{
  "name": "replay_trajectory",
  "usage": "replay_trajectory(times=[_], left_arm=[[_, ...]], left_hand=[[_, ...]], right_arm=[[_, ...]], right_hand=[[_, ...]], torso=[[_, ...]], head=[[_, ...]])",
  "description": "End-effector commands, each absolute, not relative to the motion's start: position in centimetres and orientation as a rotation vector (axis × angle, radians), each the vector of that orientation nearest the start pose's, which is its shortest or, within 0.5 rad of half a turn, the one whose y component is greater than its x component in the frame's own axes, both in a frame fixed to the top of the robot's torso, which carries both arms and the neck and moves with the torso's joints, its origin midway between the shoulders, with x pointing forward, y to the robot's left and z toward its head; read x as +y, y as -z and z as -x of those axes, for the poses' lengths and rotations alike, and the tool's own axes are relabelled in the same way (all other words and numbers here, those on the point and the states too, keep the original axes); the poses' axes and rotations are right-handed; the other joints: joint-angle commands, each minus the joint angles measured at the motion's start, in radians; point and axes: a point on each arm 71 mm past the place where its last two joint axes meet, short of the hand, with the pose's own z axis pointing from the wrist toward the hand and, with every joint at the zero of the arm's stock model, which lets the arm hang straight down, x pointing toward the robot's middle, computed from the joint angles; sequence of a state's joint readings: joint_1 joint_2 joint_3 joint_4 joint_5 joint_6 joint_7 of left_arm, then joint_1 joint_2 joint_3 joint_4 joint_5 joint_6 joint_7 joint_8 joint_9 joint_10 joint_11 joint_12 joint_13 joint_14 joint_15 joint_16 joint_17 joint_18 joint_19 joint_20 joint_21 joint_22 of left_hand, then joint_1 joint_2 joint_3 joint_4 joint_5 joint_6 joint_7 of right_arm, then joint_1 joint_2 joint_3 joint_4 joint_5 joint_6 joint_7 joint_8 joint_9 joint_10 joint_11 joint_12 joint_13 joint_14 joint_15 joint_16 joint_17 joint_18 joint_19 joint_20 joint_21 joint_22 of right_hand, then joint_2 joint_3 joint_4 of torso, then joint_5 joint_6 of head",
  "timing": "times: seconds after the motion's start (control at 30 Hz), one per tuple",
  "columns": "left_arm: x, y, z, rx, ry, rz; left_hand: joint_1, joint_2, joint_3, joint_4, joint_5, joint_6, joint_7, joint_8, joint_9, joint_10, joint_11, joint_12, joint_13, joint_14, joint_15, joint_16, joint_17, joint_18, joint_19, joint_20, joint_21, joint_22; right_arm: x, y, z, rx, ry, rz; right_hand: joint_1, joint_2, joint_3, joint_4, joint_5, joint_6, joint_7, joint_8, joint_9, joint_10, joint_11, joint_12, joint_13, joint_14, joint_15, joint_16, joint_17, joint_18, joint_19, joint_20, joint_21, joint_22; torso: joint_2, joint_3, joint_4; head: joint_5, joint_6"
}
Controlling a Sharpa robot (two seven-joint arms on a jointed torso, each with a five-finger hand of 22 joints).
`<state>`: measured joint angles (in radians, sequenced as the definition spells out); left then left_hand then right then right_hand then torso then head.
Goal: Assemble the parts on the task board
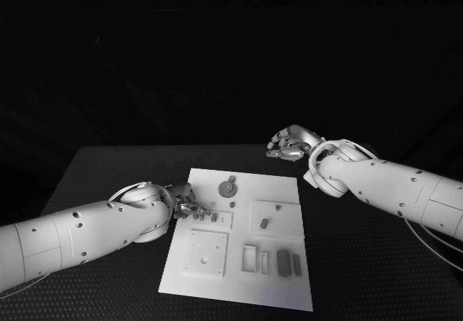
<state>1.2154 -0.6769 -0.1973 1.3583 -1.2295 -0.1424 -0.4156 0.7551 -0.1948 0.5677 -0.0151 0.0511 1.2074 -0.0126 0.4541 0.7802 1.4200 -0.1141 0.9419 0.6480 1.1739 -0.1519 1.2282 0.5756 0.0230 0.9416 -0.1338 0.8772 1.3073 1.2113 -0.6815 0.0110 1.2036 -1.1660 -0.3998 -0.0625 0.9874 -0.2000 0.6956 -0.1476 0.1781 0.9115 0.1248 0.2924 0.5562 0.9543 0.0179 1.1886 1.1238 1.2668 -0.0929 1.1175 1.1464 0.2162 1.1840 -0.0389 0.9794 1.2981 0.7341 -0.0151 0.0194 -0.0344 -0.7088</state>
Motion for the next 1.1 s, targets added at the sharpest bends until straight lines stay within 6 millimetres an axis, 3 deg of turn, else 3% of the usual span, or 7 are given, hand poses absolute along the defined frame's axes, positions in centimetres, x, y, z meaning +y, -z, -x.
replay_trajectory(times=[0.03,0.17,0.27,0.43,0.57,0.7,1.1], left_arm=[[18.5,25.5,-49.9,2.080,0.415,0.137],[18.3,24.4,-50.5,2.046,0.505,0.241],[18.1,23.7,-51.0,2.018,0.578,0.308],[16.9,22.4,-52.1,1.927,0.760,0.298],[15.4,21.9,-52.4,1.863,0.820,0.176],[13.6,21.7,-52.5,1.821,0.796,-0.025],[10.6,22.7,-52.3,1.710,0.726,-0.346]], left_hand=[[0.003,-0.013,0.000,0.008,-0.002,-0.009,0.002,0.004,0.001,-0.008,0.001,0.003,-0.001,-0.004,-0.002,0.005,-0.001,0.008,-0.006,-0.110,0.005,0.019],[0.021,-0.029,0.005,0.018,-0.002,-0.039,0.013,-0.011,-0.005,-0.031,0.011,-0.022,-0.016,-0.028,0.001,-0.018,-0.014,0.005,-0.022,-0.107,-0.004,0.016],[0.042,-0.036,0.004,0.015,-0.002,-0.126,0.046,-0.058,-0.022,-0.094,0.039,-0.090,-0.050,-0.085,0.028,-0.075,-0.043,-0.009,-0.075,-0.087,-0.044,0.003],[0.110,-0.020,0.001,-0.042,0.003,-0.270,0.118,-0.139,-0.064,-0.263,0.113,-0.251,-0.127,-0.241,0.129,-0.212,-0.109,-0.022,-0.221,0.010,-0.149,-0.028],[0.255,0.032,0.023,-0.168,0.008,-0.324,0.157,-0.168,-0.090,-0.376,0.174,-0.383,-0.205,-0.321,0.202,-0.289,-0.148,-0.022,-0.310,0.080,-0.206,-0.037],[0.371,0.052,0.056,-0.267,0.024,-0.332,0.157,-0.178,-0.118,-0.404,0.213,-0.488,-0.284,-0.315,0.214,-0.305,-0.161,-0.014,-0.310,0.096,-0.218,-0.034],[0.406,0.006,0.043,-0.269,0.004,-0.346,0.149,-0.194,-0.154,-0.395,0.235,-0.601,-0.365,-0.267,0.198,-0.285,-0.158,-0.005,-0.268,0.085,-0.215,-0.022]], right_arm=[[-22.0,17.9,-55.2,1.597,-0.665,-0.219],[-22.1,17.9,-55.2,1.597,-0.664,-0.220],[-22.1,17.9,-55.2,1.597,-0.663,-0.220],[-22.2,17.9,-55.3,1.597,-0.661,-0.222],[-22.1,18.0,-55.4,1.596,-0.663,-0.225],[-22.0,18.0,-55.5,1.594,-0.667,-0.231],[-22.3,18.1,-55.7,1.590,-0.688,-0.264]], right_hand=[[-0.004,0.004,-0.006,0.002,0.005,0.000,0.008,-0.004,-0.002,-0.006,0.004,0.004,-0.001,-0.002,0.006,-0.005,-0.001,0.046,0.000,-0.010,-0.005,0.000],[-0.004,0.004,-0.006,0.001,0.005,0.000,0.008,-0.004,-0.002,-0.006,0.004,0.004,-0.001,-0.002,0.006,-0.005,-0.001,0.046,0.000,-0.010,-0.005,0.000],[-0.004,0.004,-0.006,0.001,0.005,0.000,0.008,-0.004,-0.002,-0.006,0.004,0.004,-0.001,-0.002,0.006,-0.005,-0.002,0.046,0.000,-0.010,-0.005,0.000],[-0.004,0.004,-0.006,0.001,0.005,0.000,0.008,-0.004,-0.002,-0.006,0.004,0.004,-0.002,-0.002,0.006,-0.005,-0.002,0.046,0.000,-0.010,-0.005,0.000],[-0.004,0.003,-0.006,0.001,0.006,-0.001,0.008,-0.005,-0.002,-0.006,0.004,0.004,-0.002,-0.002,0.006,-0.005,-0.002,0.046,0.000,-0.010,-0.005,0.000],[-0.004,0.003,-0.006,0.001,0.006,-0.003,0.008,-0.006,-0.003,-0.007,0.004,0.005,-0.002,-0.002,0.006,-0.005,-0.002,0.046,0.000,-0.009,-0.006,0.000],[-0.008,0.002,0.010,-0.005,0.006,-0.050,0.030,-0.029,-0.011,-0.067,0.025,-0.111,-0.096,-0.074,0.032,-0.089,-0.055,0.043,-0.090,0.022,-0.081,-0.023]], torso=[[-0.001,-0.0003,-0.0003],[-0.001,0.0009,-0.0002],[-0.001,0.0010,0.0001],[0.000,0.0001,-0.0015],[0.001,0.0003,-0.0013],[0.002,0.0003,-0.0019],[0.002,-0.0002,-0.0025]], head=[[-0.001,0.000],[-0.002,0.002],[-0.004,0.004],[-0.006,0.007],[-0.009,0.009],[-0.009,0.010],[-0.014,0.013]])
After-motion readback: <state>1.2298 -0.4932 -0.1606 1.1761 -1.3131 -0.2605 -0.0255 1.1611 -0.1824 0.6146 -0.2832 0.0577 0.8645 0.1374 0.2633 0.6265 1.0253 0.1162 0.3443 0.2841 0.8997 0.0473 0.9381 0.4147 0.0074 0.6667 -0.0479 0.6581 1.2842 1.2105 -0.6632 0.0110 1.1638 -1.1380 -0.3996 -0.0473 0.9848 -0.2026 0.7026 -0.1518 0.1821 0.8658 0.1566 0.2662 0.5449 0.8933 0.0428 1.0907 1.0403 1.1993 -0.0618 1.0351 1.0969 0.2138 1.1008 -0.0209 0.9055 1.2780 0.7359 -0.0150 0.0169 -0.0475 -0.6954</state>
